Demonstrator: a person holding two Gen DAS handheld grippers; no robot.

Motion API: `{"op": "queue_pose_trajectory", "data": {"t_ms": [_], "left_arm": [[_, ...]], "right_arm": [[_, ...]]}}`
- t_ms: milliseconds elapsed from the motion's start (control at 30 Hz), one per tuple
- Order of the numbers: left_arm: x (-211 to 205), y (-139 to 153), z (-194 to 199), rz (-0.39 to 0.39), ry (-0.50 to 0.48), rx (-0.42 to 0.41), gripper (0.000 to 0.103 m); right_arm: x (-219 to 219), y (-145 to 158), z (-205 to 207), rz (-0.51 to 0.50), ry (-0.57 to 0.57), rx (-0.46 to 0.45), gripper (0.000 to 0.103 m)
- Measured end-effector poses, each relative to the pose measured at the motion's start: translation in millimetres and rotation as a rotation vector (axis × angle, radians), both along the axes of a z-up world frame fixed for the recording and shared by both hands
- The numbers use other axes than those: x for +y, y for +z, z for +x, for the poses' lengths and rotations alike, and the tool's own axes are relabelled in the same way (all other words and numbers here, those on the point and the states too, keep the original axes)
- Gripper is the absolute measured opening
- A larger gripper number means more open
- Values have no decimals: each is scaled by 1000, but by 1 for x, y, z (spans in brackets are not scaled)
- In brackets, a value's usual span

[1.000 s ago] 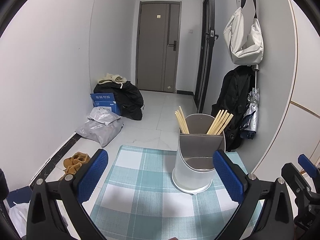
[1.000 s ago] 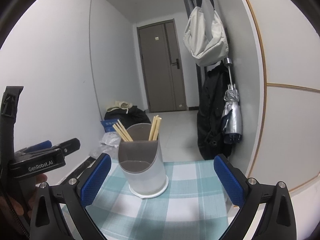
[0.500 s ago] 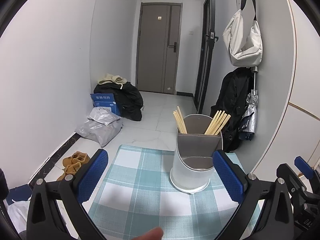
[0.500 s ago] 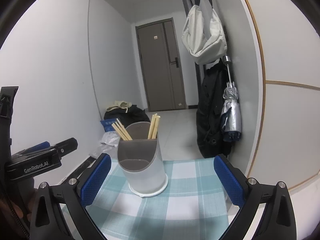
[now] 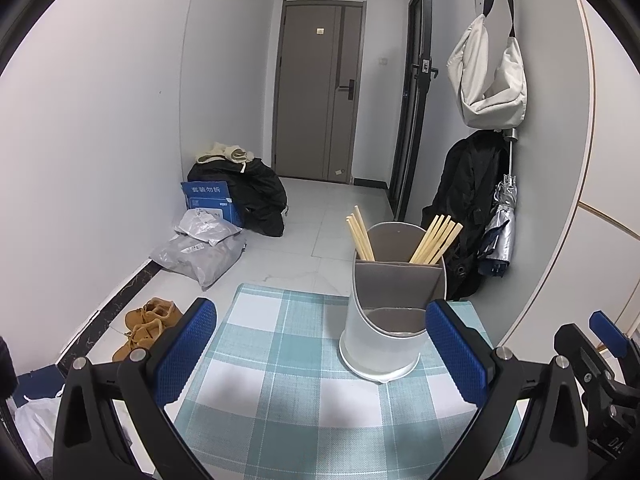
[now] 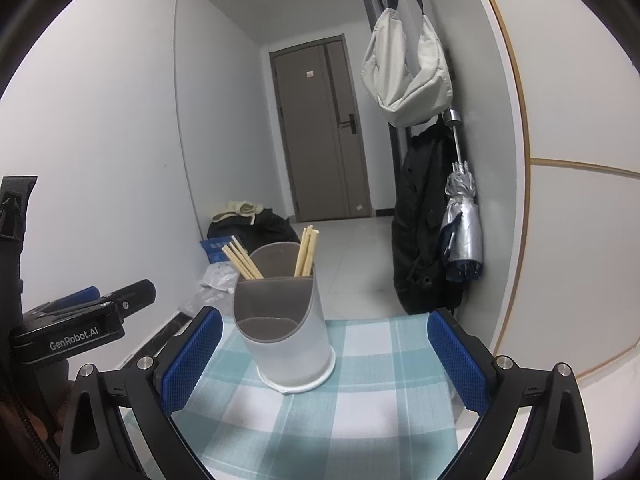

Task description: Organize utensils

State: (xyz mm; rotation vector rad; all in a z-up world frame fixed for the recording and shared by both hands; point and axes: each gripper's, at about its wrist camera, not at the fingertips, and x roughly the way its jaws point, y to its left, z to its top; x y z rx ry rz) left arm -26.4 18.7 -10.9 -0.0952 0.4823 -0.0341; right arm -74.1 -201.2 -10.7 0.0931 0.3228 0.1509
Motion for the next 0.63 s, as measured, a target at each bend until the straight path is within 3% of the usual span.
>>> {"op": "queue_pose_trajectory", "data": {"t_ms": [633], "left_arm": [[-2,-3,0,-7,-14,-10,102]], "right_arm": [[0,-2,1,10,-5,7,103]]}}
